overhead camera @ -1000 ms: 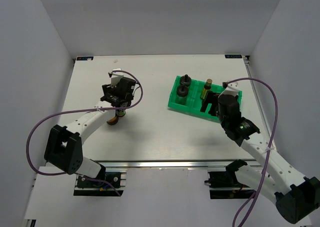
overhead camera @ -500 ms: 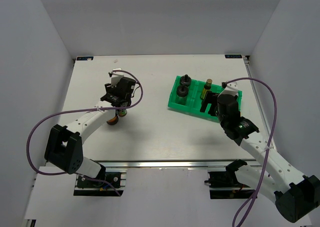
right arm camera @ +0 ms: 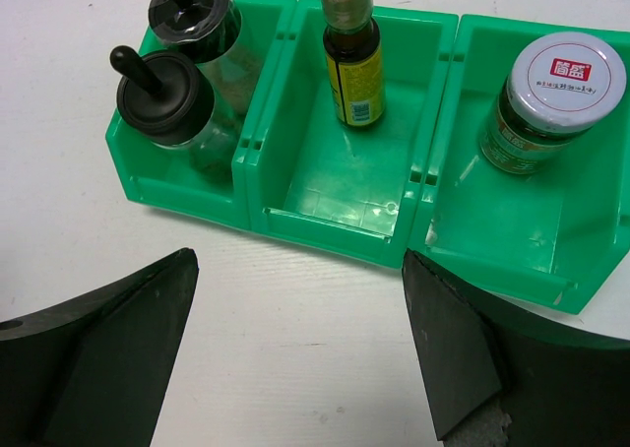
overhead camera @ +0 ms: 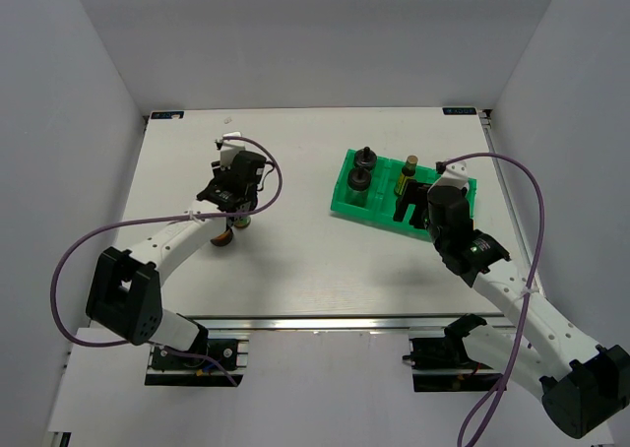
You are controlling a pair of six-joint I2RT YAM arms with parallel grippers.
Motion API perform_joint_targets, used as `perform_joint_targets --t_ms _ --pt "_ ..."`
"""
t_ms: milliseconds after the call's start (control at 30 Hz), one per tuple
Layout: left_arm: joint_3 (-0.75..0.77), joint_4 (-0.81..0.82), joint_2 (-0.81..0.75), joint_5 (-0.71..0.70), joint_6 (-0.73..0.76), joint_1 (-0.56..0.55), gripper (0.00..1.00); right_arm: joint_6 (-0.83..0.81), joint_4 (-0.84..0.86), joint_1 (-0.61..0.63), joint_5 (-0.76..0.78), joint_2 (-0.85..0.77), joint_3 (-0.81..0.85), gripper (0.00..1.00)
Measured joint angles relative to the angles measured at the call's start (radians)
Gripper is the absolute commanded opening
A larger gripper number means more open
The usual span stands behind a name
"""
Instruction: Organize the condiment bottles
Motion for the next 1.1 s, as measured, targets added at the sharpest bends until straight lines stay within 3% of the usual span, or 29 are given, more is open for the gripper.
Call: perform_joint_targets --t_ms 167,233,700,867,1100 --pt "-0.008 -0.008 -0.021 0.04 0.016 0.0 0.09 0.0 0.0 0.0 -0.003 0.0 0.0 0.89" --pt "-0.014 -0.008 -0.032 0.065 0.023 0.0 0.0 0.0 0.0 0.0 -0.004 0.0 0.0 0.89" --pt "-0.06 0.06 -0.217 0.423 0.078 -0.012 0.0 0.017 -0.008 0.0 0.019 -0.047 0.0 0.89" --pt "-0.014 0.092 -0.185 0.496 0.111 -0.093 0.0 0.072 -0.051 0.0 0.131 -0.1 0.003 0.89" --pt "0.207 0.127 -0.006 0.511 0.196 -0.286 0.0 0.198 -0.231 -0.001 0.359 -0.132 0.053 0.89"
